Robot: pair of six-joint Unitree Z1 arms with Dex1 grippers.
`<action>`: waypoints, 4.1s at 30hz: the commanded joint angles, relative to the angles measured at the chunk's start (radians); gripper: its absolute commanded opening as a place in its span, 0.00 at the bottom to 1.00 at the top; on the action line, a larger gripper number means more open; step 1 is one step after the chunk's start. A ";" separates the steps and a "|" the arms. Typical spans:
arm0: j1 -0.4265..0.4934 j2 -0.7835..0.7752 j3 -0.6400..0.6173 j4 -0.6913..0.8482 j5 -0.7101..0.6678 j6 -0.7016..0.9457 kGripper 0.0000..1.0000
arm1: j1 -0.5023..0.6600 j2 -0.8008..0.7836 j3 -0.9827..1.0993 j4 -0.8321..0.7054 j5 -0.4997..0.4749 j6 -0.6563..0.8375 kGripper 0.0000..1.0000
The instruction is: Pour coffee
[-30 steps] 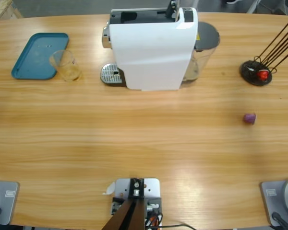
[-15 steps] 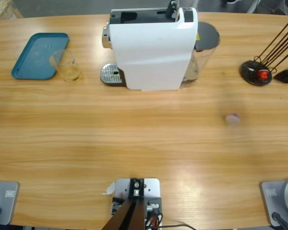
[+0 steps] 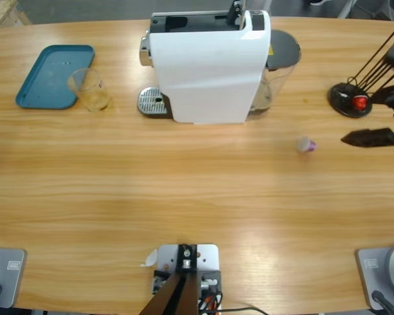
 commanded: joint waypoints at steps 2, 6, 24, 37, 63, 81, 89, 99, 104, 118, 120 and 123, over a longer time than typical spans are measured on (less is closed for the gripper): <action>-0.009 0.013 0.037 -0.007 -0.014 -0.016 0.90 | 0.040 0.081 0.046 -0.035 0.040 -0.277 0.75; -0.009 0.001 0.037 -0.003 -0.013 -0.017 0.90 | -0.001 0.157 0.044 -0.096 -0.050 -0.092 0.75; -0.009 0.004 0.037 -0.004 -0.013 -0.015 0.90 | -0.035 0.261 0.044 -0.094 -0.081 0.382 0.76; -0.009 0.002 0.039 -0.004 -0.011 -0.015 0.90 | -0.035 0.326 -0.017 -0.024 -0.047 0.216 0.91; -0.009 0.012 0.040 -0.012 -0.013 -0.015 0.90 | -0.035 0.389 0.022 -0.010 0.046 -0.374 0.88; -0.009 0.015 0.040 -0.010 -0.013 -0.014 0.90 | -0.138 0.497 -0.077 -0.105 -0.148 -0.220 0.88; -0.009 0.020 0.040 -0.012 -0.013 -0.014 0.90 | -0.137 0.521 -0.072 -0.101 -0.099 -0.220 0.88; -0.009 0.026 0.042 -0.015 -0.013 -0.014 0.90 | -0.107 0.551 -0.071 -0.099 -0.053 -0.213 0.88; -0.009 0.024 0.042 -0.014 -0.011 -0.014 0.90 | -0.098 0.562 -0.069 -0.100 -0.032 -0.206 0.88; -0.009 0.023 0.042 -0.014 -0.011 -0.014 0.90 | -0.098 0.574 -0.072 -0.100 -0.014 -0.202 0.76; -0.009 0.023 0.042 -0.015 -0.011 -0.014 0.90 | -0.095 0.576 -0.072 -0.100 -0.009 -0.200 0.76; -0.009 0.023 0.042 -0.015 -0.011 -0.014 0.90 | -0.085 0.584 -0.072 -0.100 0.002 -0.196 0.76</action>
